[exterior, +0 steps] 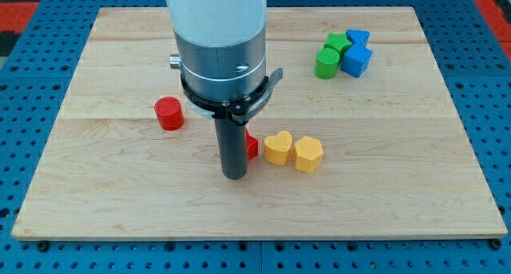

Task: Move red star up and left a bit

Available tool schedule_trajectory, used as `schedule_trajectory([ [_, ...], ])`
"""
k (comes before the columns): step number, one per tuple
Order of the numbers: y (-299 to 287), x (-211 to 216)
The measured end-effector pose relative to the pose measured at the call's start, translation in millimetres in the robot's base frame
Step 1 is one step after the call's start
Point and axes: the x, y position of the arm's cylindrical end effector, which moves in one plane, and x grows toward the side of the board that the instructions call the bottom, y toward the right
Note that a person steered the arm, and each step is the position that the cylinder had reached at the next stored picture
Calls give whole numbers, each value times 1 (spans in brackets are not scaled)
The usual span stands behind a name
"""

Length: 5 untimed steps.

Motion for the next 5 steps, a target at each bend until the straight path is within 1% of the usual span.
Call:
schedule_trajectory([
  [4, 6, -46],
  [5, 6, -49],
])
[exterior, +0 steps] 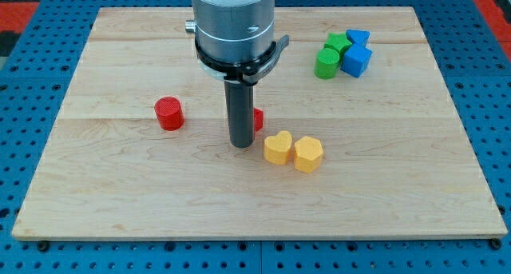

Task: Move red star up and left a bit

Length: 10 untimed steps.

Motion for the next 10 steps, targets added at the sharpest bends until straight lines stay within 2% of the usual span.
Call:
schedule_trajectory([
  [2, 1, -13],
  [4, 58, -14],
  [6, 47, -38],
  [10, 16, -40],
])
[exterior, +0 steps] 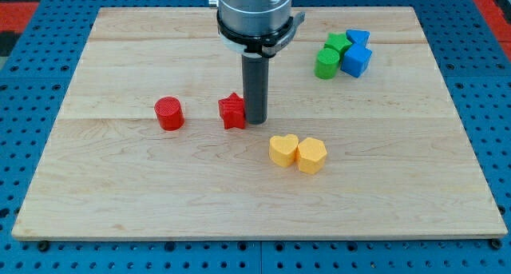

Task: Move red star up and left a bit

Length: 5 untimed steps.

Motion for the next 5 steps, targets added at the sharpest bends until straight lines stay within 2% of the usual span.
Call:
schedule_trajectory([
  [1, -2, 0],
  [2, 31, -8],
  [3, 34, -22],
  [5, 1, -23],
])
